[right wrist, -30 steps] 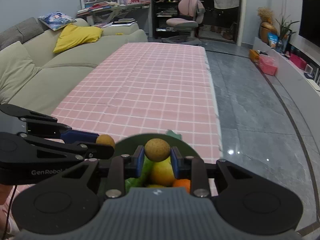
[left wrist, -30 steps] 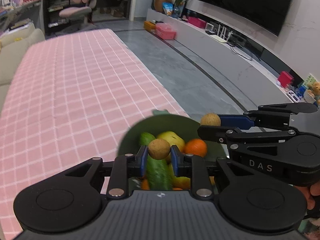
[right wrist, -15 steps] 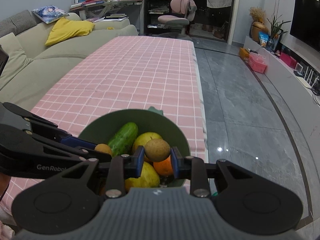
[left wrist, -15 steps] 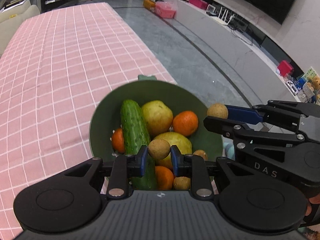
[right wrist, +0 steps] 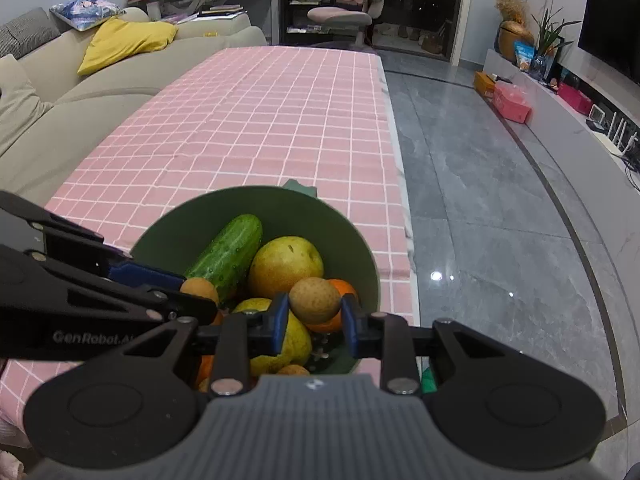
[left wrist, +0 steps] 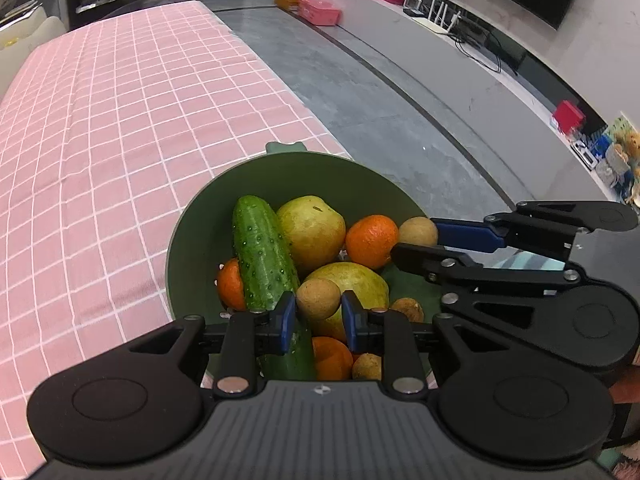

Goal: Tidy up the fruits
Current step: 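Open the left gripper into the colander while the right gripper releases its brown fruit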

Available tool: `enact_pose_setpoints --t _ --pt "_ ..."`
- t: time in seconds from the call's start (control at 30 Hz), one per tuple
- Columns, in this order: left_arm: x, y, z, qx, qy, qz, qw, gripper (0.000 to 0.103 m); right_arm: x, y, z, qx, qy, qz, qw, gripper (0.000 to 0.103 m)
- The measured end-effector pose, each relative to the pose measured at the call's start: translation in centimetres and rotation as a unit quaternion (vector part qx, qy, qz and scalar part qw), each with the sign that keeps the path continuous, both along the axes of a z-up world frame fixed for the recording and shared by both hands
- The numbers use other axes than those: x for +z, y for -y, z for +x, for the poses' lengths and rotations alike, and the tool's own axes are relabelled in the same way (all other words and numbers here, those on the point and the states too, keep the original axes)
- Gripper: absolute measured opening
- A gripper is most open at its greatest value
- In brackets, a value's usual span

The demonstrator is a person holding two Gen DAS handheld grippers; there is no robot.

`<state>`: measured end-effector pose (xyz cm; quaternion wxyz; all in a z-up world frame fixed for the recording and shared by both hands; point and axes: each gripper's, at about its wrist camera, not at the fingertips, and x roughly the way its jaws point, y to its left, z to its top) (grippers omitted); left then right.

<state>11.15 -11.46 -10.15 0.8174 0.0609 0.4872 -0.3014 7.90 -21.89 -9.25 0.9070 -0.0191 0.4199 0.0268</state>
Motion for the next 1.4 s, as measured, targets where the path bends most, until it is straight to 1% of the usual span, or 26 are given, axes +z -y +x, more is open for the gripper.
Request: enact_pose_setpoints --t 0.1,0.2,0.33,0.47,0.67,0.73,0.77,0.83,0.97,1.03,1.13,1.23,1.4 --pt "-0.2 0.0 0.2 -0.004 -0.008 -0.007 0.9999 0.028 -0.5 0.1 0.5 -0.002 -0.007 -0.002 1.000 0.024" --pt "-0.6 -0.4 0.6 -0.004 -0.022 -0.028 0.9994 0.030 -0.8 0.1 0.8 -0.004 -0.015 0.001 1.000 0.024" --pt "-1.0 -0.8 0.7 -0.018 -0.021 -0.047 0.9985 0.031 -1.2 0.1 1.1 -0.005 -0.020 0.001 1.000 0.024" --pt "-1.2 -1.3 0.8 -0.020 -0.024 -0.065 0.9974 0.035 -1.4 0.1 1.2 -0.004 -0.024 0.001 1.000 0.024" --pt "-1.0 -2.1 1.2 -0.020 -0.025 -0.072 0.9969 0.035 -1.5 0.3 1.3 -0.004 -0.024 0.006 1.000 0.025" --pt "-0.9 -2.3 1.2 -0.025 -0.026 -0.076 0.9965 0.041 -1.5 0.2 1.3 0.000 -0.023 0.008 1.000 0.025" --pt "-0.7 -2.5 1.2 -0.026 -0.027 -0.077 0.9963 0.042 -1.5 0.1 1.2 0.003 -0.022 0.010 1.000 0.025" --pt "-0.4 -2.7 1.2 -0.019 -0.020 -0.070 0.9972 0.046 -1.5 0.0 1.2 0.010 -0.021 0.013 1.000 0.025" --pt "0.3 -3.5 1.4 -0.008 0.002 -0.046 0.9989 0.047 -1.6 -0.4 1.1 0.027 -0.027 0.021 0.999 0.025" --pt "0.5 -4.0 1.6 0.003 0.010 -0.036 0.9993 0.047 -1.6 -0.7 1.0 0.031 -0.041 0.029 0.998 0.025" --pt "0.8 -4.8 1.9 0.013 0.015 -0.034 0.9992 0.047 -1.5 -1.0 1.0 0.030 -0.062 0.051 0.996 0.025" --pt "1.0 -5.1 1.9 0.019 0.019 -0.030 0.9992 0.047 -1.5 -1.5 0.8 0.040 -0.065 0.068 0.995 0.025" --pt "1.1 -5.3 1.8 0.019 0.024 -0.017 0.9994 0.047 -2.1 -2.4 0.7 0.048 -0.090 0.064 0.993 0.025"
